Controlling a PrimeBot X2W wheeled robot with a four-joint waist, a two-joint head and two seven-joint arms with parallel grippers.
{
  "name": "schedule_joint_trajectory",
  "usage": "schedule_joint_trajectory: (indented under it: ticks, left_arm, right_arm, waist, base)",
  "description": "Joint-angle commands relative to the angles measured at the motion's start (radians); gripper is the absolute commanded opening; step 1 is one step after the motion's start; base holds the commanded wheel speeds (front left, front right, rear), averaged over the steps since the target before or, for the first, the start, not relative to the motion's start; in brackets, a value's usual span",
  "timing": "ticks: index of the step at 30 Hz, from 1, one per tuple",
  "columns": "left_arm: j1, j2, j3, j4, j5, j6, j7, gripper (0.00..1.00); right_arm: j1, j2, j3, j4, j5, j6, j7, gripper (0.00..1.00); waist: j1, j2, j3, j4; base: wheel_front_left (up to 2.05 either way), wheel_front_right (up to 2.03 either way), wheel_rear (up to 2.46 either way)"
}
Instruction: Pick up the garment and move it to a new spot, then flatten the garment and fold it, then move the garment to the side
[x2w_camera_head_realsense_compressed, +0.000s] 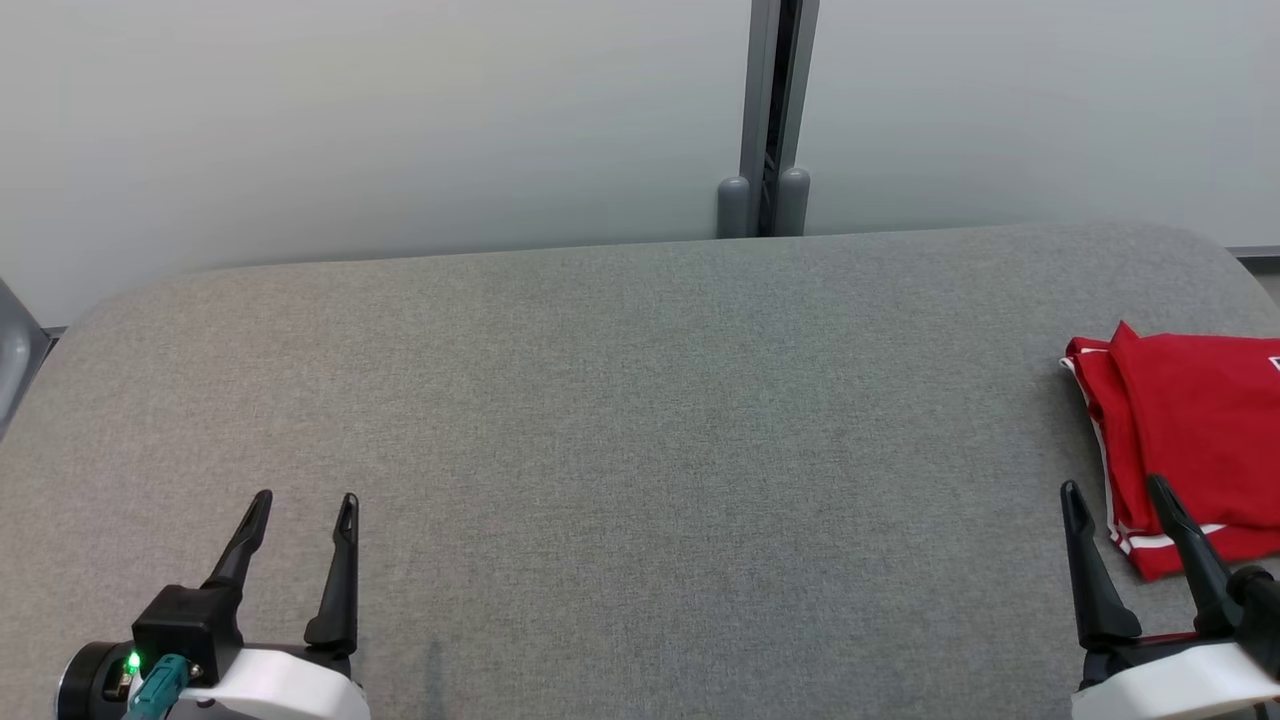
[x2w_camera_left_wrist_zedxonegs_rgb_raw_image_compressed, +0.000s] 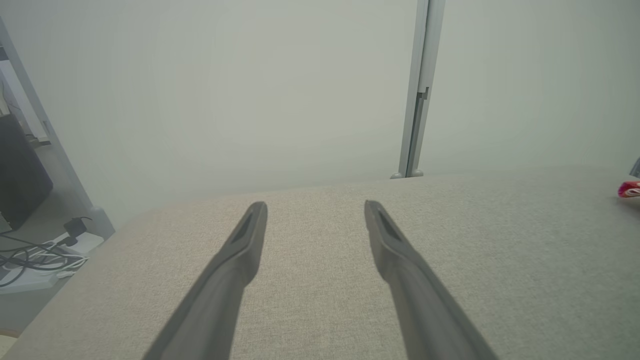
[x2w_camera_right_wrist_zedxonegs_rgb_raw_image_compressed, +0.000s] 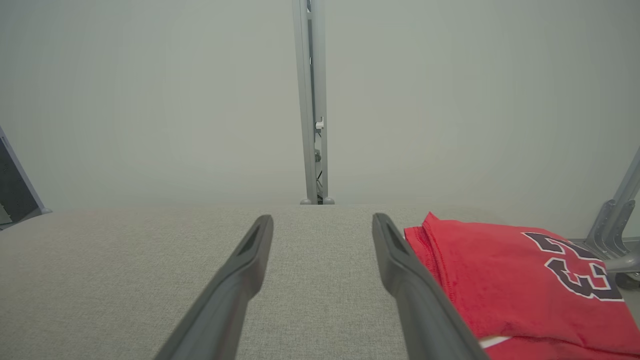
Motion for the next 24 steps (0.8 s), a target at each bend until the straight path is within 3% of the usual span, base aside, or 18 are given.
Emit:
schedule_joint_trajectory:
  ticks: [1,4,5,8,24]
  left_arm:
    - [-0.012,0.006,0.002,0.001,-0.005,0.006,-0.004,1.0]
    - [-0.015,0.011,0.005,0.001,-0.011,0.006,-0.006,1.0]
    - [-0.001,0.003,0.001,0.003,-0.004,-0.001,-0.002,0.0]
    - [0.015,-0.011,-0.009,0.02,-0.019,-0.001,-0.004,0.0]
    - [-0.028,-0.046,-0.046,0.054,-0.308,-0.043,-0.034,0.0]
  right_arm:
    - [0.004,0.0,-0.004,0.001,0.002,0.0,-0.006,1.0]
    - [0.005,0.0,-0.003,0.001,0.006,0.0,-0.008,1.0]
    - [0.0,0.001,0.001,0.004,0.002,0.0,0.0,0.0]
    - [0.004,0.008,-0.001,0.03,0.017,0.0,0.008,0.0]
    - [-0.061,-0.007,-0.117,0.117,0.312,0.0,0.143,0.0]
  waist:
    - [0.0,0.0,0.0,0.0]
    - [0.0,0.0,0.0,0.002]
    - [0.0,0.0,0.0,0.001]
    - [0.0,0.0,0.0,0.001]
    - [0.0,0.0,0.002,-0.003]
  base:
    - [0.0,0.0,0.0]
    - [0.0,0.0,0.0]
    - [0.0,0.0,0.0]
    - [0.0,0.0,0.0]
    - [0.0,0.0,0.0]
